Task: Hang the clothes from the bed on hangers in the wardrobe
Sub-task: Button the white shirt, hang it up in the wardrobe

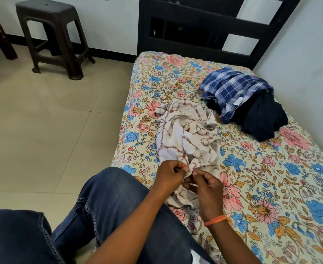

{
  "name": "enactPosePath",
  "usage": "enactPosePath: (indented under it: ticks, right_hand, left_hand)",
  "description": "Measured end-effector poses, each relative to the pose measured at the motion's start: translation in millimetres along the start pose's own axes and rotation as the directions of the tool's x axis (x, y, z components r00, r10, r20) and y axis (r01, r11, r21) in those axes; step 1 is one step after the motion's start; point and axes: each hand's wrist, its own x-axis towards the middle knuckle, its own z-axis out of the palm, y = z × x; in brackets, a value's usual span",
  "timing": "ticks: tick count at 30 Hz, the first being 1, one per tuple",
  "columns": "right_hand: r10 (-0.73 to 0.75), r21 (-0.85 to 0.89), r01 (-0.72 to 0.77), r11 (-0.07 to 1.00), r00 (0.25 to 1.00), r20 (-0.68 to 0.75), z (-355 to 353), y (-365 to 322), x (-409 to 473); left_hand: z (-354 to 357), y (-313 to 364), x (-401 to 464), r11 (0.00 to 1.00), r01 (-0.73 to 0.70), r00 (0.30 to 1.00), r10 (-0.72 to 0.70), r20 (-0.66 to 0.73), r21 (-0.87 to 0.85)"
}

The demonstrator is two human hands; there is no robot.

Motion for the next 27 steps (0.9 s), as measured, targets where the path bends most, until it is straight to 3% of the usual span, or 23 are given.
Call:
enactPosePath:
  ticks: [7, 14, 18, 22, 27]
  right_hand:
    - [0.015, -0.034, -0.014, 0.999, 0.999, 0.052, -8.9, -7.7, 5.1]
    - [-0.156, -0.283, 0.154, 0.947, 0.988, 0.017, -2.9, -9.5, 2.0]
    - [-0.238, -0.385, 0.229, 0.894, 0.971, 0.025, -1.7, -5.3, 5.2]
    - [-0.226, -0.360, 0.223, 0.906, 0.974, 0.034, -3.5, -2.0, 4.0]
    - [-0.203, -0.344, 0.208, 0.916, 0.978, 0.049, -5.1, -2.9, 6.6]
  left_hand:
    - [-0.2, 0.6, 0.6, 0.998, 0.013, 0.998, -0.009, 0.069, -0.063]
    - [0.0, 3.1, -0.4, 0.989, 0.089, 0.996, -0.087, 0.021, -0.116]
    - [-1.8, 6.2, -2.7, 0.984, 0.061, 0.997, -0.052, 0.058, -0.166]
    - [-3.0, 1.1, 0.4, 0.991, 0.029, 0.999, -0.026, 0.024, -0.134]
    - [-1.6, -1.9, 1.7, 0.998, 0.019, 0.996, -0.013, 0.085, -0.067]
